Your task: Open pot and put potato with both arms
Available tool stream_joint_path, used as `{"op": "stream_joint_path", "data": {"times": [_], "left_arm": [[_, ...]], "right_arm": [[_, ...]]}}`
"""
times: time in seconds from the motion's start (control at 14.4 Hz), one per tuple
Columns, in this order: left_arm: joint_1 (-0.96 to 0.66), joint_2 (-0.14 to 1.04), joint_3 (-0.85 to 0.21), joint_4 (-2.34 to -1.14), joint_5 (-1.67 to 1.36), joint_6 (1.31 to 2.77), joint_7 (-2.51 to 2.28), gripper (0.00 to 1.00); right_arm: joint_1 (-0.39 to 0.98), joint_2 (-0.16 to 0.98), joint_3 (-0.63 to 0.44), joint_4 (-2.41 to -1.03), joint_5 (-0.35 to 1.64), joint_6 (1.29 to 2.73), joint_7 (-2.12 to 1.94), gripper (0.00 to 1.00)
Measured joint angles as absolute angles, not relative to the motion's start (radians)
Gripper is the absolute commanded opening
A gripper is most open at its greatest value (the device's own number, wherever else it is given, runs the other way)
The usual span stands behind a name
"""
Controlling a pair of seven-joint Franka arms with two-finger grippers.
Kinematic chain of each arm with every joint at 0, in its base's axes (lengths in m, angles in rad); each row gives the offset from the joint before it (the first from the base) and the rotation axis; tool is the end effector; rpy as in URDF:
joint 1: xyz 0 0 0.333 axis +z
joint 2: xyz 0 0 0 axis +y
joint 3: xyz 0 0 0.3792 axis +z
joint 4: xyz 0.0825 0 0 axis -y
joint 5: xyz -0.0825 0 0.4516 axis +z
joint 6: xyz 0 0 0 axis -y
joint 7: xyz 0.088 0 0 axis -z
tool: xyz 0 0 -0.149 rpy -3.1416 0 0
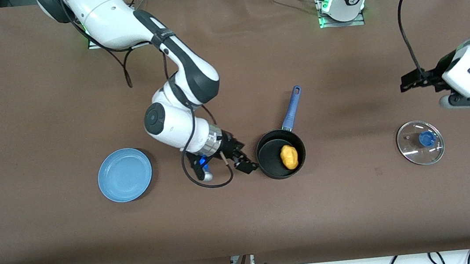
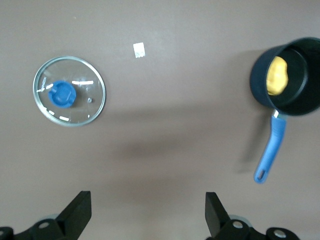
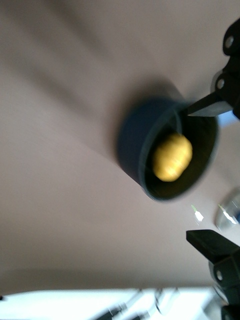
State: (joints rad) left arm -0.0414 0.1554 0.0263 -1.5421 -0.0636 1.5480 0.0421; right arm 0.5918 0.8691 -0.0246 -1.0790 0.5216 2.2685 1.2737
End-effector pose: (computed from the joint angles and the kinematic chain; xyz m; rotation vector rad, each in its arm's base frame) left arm 0.6632 -0.0207 0.5595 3.0705 -0.0828 -0.2287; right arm 0.7614 0.5284 0.3181 -2.3217 1.2224 0.2071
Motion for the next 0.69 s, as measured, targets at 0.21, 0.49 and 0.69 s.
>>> {"op": "stream_joint_path", "data": {"times": [0.21,0.49,0.69], "left_arm": [[-0.04,0.136,0.026,-1.484,-0.064,1.454,-0.012,1.0],[-0.04,0.14,0.009,-1.471,-0.064,1.436,-0.072,1.0],[-0.038,0.151,0.009,-1.471,-0.063,1.435,-0.076,1.0]], "right_arm": [[0.512,0.806,-0.056,-1.071,0.487,2.034,1.048,1.0],[0.401,0.721,-0.139,-1.1,0.446,1.76,0.615,1.0],[0.391,0.615,-0.211,-1.197,0.347,1.672,0.387,1.0]]}}
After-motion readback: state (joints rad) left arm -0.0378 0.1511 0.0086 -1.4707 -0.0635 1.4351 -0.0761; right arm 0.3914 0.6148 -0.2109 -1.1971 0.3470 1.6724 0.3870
